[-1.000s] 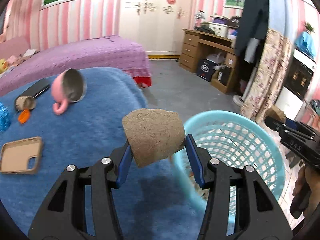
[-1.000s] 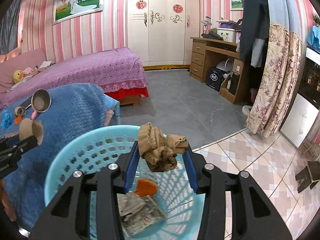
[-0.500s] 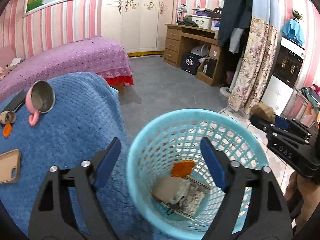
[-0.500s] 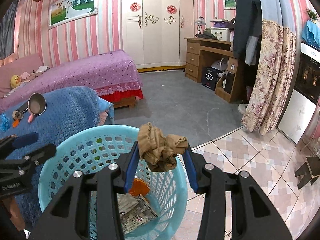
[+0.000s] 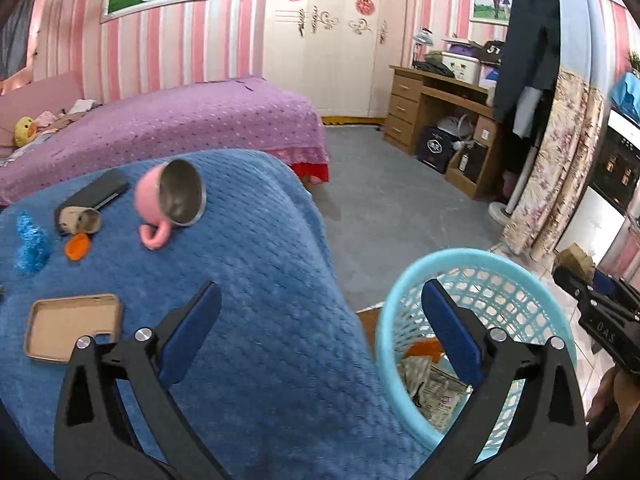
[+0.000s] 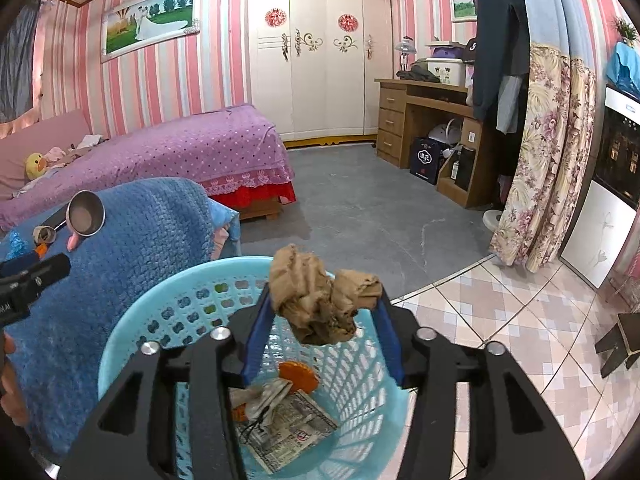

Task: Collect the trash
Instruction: 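Open both tools to drop the papers into the basket, then move both tools back over the trash on the blanket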

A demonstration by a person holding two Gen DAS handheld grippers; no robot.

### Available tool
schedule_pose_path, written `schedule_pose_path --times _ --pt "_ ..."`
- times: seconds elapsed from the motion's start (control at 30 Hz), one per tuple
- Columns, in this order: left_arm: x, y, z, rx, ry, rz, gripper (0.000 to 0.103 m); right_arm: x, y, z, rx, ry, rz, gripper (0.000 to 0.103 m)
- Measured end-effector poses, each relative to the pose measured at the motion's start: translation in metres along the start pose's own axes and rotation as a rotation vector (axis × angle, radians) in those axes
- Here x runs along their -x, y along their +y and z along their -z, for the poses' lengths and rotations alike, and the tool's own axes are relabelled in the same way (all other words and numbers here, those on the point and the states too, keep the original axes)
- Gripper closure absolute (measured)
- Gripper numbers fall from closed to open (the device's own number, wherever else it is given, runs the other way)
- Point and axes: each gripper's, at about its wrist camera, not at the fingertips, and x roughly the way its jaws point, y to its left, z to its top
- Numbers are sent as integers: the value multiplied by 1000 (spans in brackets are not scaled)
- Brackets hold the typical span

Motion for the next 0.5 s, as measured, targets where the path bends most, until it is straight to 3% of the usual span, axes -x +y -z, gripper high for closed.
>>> schedule_pose_path --times 0.13,0.4,0.5 --pt "11 10 -1 -10 -20 -17 6 2 10 -4 10 -1 32 26" --pt "28 36 0 -5 -36 -57 6 6 20 -10 -66 -20 22 7" --pt "35 52 2 14 -44 -68 6 6 34 -12 -59 -25 16 6"
